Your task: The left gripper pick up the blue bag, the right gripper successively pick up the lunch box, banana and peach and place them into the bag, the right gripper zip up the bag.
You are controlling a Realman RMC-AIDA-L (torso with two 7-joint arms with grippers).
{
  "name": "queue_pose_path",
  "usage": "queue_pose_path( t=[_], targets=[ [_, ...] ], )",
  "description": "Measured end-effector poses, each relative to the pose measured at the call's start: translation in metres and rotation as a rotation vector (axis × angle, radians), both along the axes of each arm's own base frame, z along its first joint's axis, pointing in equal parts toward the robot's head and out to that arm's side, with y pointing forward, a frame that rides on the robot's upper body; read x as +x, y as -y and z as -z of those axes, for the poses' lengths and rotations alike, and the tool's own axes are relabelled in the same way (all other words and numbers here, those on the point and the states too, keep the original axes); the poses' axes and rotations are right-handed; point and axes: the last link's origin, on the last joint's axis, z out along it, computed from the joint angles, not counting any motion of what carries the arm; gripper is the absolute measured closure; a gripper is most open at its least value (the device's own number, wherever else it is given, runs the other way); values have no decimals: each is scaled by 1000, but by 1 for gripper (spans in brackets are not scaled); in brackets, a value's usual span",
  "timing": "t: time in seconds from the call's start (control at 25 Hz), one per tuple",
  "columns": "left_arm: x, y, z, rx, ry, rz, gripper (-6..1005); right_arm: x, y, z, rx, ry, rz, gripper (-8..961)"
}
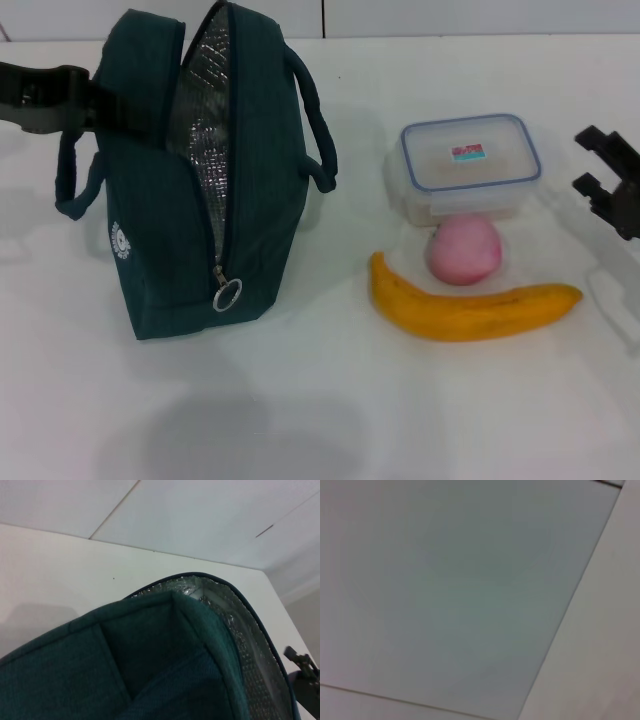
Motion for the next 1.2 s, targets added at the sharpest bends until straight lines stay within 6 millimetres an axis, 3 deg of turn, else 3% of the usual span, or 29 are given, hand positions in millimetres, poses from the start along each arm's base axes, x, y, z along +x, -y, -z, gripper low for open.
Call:
queue_pose_path(
  t=[0.4, 1.2],
  targets=[
    [1, 0, 1, -1, 0, 7, 970, -16, -26, 9, -39, 44, -2, 91],
    [11, -5, 4, -6, 3, 39, 971, -36, -46, 14, -60, 65, -41, 92]
  ],
)
